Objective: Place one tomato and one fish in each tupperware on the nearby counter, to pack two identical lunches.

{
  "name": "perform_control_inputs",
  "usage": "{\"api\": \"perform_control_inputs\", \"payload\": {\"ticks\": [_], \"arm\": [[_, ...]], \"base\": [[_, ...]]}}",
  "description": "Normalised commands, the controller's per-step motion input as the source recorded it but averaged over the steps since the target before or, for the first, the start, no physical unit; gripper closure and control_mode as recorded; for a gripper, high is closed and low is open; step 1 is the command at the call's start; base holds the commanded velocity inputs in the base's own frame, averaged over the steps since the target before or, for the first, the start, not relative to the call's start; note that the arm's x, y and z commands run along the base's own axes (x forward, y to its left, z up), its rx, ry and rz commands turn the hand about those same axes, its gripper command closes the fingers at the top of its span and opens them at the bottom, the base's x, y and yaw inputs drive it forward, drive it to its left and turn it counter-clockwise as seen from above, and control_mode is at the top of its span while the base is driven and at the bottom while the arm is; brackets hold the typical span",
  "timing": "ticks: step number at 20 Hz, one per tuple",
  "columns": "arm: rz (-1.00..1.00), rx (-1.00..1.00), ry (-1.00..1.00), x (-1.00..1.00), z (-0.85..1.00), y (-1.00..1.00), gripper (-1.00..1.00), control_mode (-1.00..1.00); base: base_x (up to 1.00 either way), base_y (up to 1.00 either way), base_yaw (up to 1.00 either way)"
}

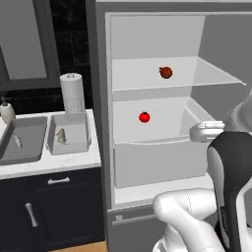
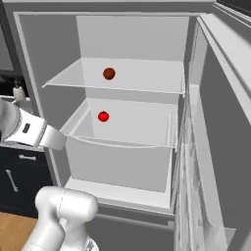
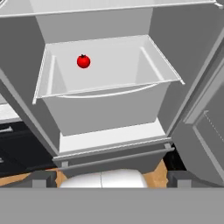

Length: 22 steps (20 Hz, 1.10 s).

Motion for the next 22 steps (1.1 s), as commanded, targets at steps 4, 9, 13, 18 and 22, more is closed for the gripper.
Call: {"api": "perform_control_inputs", "payload": {"ticks": [4, 9, 13, 18, 22], "arm": [[0.0, 0.0, 0.0, 0.0, 0.0, 0.0, -1.0, 1.0], [0.0, 0.0, 0.0, 0.0, 0.0, 0.0, -1.0, 1.0], [0.02, 0.0, 0.0, 0.16, 0.0, -0.01, -1.0, -1.0], [0.1, 0.0, -0.1, 0.24, -0.07, 0.0, -1.0, -1.0], [0.13, 0.0, -0.07, 0.45, -0.4, 0.0, -1.0, -1.0]], "base": [[0.42, -0.19, 0.0], [0.53, -0.03, 0.0], [0.21, -0.05, 0.01], [0.0, 0.0, 0.0], [0.0, 0.0, 0.0]]}}
